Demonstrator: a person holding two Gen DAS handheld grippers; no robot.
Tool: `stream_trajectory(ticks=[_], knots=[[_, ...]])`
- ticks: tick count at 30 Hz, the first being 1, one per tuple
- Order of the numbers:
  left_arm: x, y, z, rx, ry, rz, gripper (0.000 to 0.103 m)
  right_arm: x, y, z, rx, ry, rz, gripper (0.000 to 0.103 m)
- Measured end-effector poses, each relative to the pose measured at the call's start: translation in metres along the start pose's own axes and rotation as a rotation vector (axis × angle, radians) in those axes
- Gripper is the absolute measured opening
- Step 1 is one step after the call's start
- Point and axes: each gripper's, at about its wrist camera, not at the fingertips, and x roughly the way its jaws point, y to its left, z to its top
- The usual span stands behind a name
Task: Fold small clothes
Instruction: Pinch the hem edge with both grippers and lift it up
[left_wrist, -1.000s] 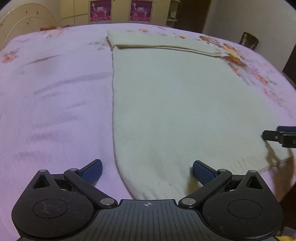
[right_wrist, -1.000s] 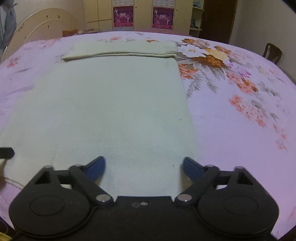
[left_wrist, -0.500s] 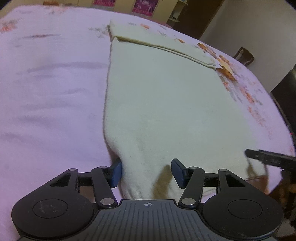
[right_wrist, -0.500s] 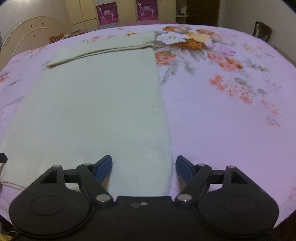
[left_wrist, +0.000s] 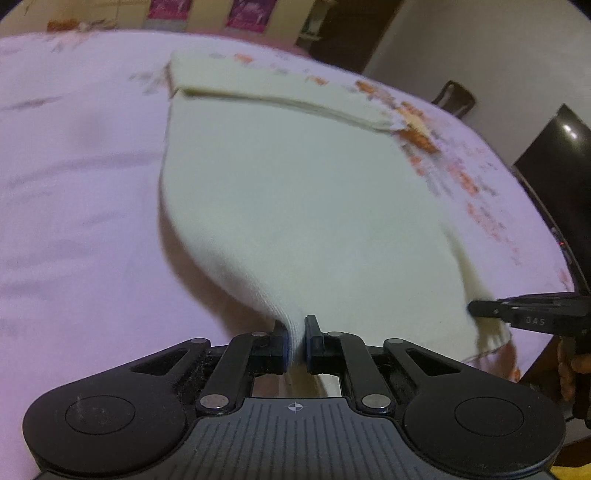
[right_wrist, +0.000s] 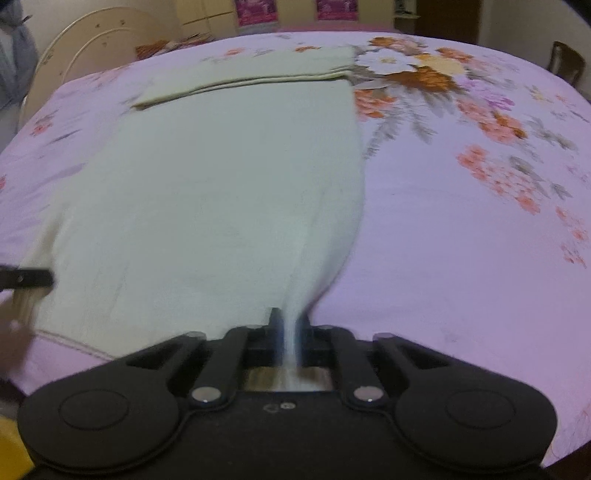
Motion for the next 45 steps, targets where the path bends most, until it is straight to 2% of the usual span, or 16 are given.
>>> stream_trajectory(ticks=[3, 6, 10, 14, 21, 30, 36, 39, 43, 45], knots=[[-0.007, -0.003, 0.014, 0.005, -0.055, -0.008, 0.009, -0.004, -0.007, 0.01, 0.063, -0.023, 0.08, 0.007], [-0.014, -0.002, 0.035, 0.012, -0.128, -0.015, 0.009, -0.019, -0.012, 0.026, 0.11, -0.114, 0.152, 0.007], [-0.013, 0.006, 0.073, -0.003, -0.2, -0.013, 0.009, -0.031, -0.017, 0.061, 0.141, -0.22, 0.206, 0.007], [-0.005, 0.014, 0.117, -0.023, -0.262, -0.009, 0.009, -0.027, -0.024, 0.104, 0.161, -0.292, 0.241, 0.007], [0.028, 0.028, 0.193, -0.044, -0.332, 0.014, 0.009, 0.006, -0.037, 0.175, 0.188, -0.348, 0.267, 0.007], [0.114, 0.068, 0.264, -0.165, -0.323, 0.041, 0.009, 0.077, -0.056, 0.253, 0.247, -0.344, 0.256, 0.007], [0.172, 0.097, 0.299, -0.271, -0.244, 0.07, 0.009, 0.135, -0.079, 0.287, 0.355, -0.265, 0.267, 0.007], [0.188, 0.104, 0.313, -0.274, -0.239, 0.102, 0.009, 0.156, -0.085, 0.298, 0.379, -0.243, 0.25, 0.007], [0.207, 0.112, 0.328, -0.28, -0.19, 0.115, 0.009, 0.173, -0.09, 0.313, 0.388, -0.232, 0.224, 0.007], [0.208, 0.113, 0.331, -0.294, -0.179, 0.108, 0.01, 0.185, -0.096, 0.321, 0.438, -0.22, 0.219, 0.009]])
